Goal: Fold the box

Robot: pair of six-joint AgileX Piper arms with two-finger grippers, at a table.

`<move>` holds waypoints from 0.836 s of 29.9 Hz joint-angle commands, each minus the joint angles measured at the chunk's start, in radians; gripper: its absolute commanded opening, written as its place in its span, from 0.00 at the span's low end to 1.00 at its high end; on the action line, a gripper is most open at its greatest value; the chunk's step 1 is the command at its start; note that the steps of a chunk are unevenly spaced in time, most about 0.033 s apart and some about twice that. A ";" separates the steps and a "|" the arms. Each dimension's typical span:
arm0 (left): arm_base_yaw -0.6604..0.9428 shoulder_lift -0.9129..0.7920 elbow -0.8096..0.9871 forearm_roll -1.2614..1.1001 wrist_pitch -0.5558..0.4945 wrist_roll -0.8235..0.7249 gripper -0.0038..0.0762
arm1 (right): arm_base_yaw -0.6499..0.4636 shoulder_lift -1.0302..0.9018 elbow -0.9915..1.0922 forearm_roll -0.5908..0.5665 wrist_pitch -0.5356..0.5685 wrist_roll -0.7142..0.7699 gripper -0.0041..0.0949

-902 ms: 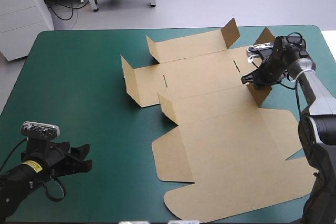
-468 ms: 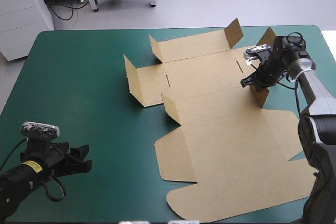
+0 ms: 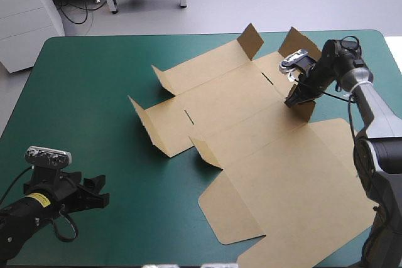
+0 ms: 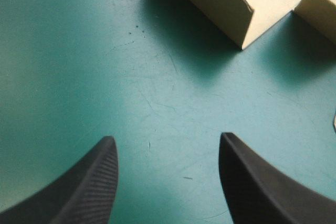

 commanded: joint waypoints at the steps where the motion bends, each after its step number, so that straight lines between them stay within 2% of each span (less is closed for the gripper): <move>1: -0.004 0.007 -0.035 -0.016 -0.053 -0.002 0.56 | 0.041 -0.059 -0.078 0.026 -0.044 -0.146 0.02; 8: -0.004 0.007 -0.040 -0.016 -0.037 -0.002 0.56 | 0.120 -0.059 -0.132 0.081 -0.143 -0.317 0.02; 16: -0.004 0.007 -0.079 0.029 -0.037 -0.002 0.56 | 0.192 -0.038 -0.132 0.143 -0.136 -0.666 0.02; 19: -0.004 0.007 -0.089 0.048 -0.037 -0.006 0.56 | 0.202 -0.029 -0.132 0.233 -0.136 -0.764 0.02; 22: -0.004 0.007 -0.100 0.055 -0.026 -0.006 0.56 | 0.207 -0.026 -0.132 0.303 -0.126 -0.824 0.02; 25: -0.004 0.007 -0.100 0.055 -0.017 -0.010 0.56 | 0.209 -0.025 -0.132 0.337 -0.089 -0.817 0.02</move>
